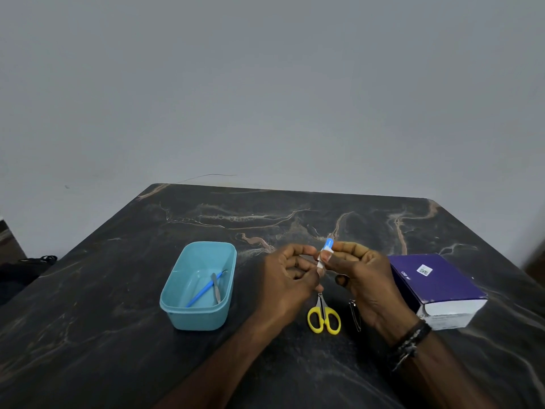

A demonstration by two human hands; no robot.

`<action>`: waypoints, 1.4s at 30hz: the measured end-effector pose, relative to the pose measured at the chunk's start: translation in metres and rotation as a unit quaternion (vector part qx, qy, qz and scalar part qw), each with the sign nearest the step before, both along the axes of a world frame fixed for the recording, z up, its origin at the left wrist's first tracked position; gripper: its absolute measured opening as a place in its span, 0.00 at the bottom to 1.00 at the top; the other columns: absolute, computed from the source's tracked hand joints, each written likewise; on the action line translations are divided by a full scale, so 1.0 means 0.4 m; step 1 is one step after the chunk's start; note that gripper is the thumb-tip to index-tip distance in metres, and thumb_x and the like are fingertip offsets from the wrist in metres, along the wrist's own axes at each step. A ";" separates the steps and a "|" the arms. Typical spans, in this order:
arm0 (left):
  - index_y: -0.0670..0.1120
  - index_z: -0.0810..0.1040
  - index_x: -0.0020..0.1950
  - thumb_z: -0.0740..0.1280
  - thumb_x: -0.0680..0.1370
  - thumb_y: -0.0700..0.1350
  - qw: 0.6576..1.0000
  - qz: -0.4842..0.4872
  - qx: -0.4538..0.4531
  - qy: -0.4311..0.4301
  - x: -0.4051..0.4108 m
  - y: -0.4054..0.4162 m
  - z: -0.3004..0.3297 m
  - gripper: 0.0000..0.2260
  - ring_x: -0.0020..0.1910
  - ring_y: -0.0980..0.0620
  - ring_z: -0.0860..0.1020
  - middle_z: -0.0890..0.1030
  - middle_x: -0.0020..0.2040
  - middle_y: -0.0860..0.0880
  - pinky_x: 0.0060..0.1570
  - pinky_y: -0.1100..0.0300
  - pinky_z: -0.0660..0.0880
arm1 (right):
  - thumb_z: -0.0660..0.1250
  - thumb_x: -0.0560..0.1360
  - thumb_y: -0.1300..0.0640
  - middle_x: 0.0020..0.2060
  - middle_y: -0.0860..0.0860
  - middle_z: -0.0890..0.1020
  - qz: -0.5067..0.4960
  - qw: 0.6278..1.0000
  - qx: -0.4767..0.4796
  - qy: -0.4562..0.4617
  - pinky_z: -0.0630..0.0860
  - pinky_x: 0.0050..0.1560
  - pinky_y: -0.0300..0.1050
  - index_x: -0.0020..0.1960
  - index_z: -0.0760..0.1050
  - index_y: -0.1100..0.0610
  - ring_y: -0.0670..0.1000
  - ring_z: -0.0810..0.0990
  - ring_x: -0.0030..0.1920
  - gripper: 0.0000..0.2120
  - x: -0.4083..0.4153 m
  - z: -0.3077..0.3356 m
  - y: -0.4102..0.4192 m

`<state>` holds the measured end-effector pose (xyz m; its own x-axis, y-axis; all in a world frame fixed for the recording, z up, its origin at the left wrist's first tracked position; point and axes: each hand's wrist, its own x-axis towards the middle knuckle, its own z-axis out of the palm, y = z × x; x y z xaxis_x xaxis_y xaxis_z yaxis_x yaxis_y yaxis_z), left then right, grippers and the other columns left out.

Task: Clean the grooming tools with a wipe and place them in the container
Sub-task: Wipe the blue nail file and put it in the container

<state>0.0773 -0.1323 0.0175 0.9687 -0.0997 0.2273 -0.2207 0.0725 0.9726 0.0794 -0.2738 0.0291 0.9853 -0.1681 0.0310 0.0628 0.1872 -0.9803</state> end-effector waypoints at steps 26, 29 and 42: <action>0.40 0.82 0.51 0.68 0.78 0.46 0.972 -0.127 -0.073 0.185 0.003 0.018 0.013 0.10 0.31 0.51 0.80 0.85 0.41 0.43 0.28 0.61 0.76 | 0.75 0.64 0.58 0.45 0.57 0.87 -0.038 0.996 0.066 -0.046 0.71 0.40 0.45 0.52 0.80 0.60 0.51 0.83 0.44 0.17 0.006 0.005 -0.009; 0.41 0.83 0.49 0.68 0.78 0.46 0.958 -0.173 -0.081 0.215 0.000 0.019 0.015 0.09 0.28 0.52 0.78 0.83 0.37 0.46 0.28 0.61 0.75 | 0.75 0.64 0.57 0.47 0.57 0.87 -0.033 0.996 0.068 -0.051 0.72 0.43 0.48 0.55 0.78 0.64 0.53 0.82 0.47 0.21 0.007 0.004 -0.013; 0.39 0.82 0.45 0.73 0.74 0.40 0.984 -0.046 -0.103 0.141 0.010 0.010 0.006 0.04 0.27 0.53 0.78 0.82 0.33 0.45 0.27 0.62 0.75 | 0.74 0.63 0.56 0.44 0.56 0.87 0.001 0.999 0.020 -0.037 0.72 0.39 0.43 0.51 0.81 0.59 0.50 0.86 0.42 0.17 0.008 0.000 -0.007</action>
<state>0.0813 -0.1283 0.0198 0.9851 -0.1703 -0.0246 0.0724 0.2806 0.9571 0.0826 -0.2765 0.0291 0.9807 -0.1692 0.0979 0.1353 0.2261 -0.9647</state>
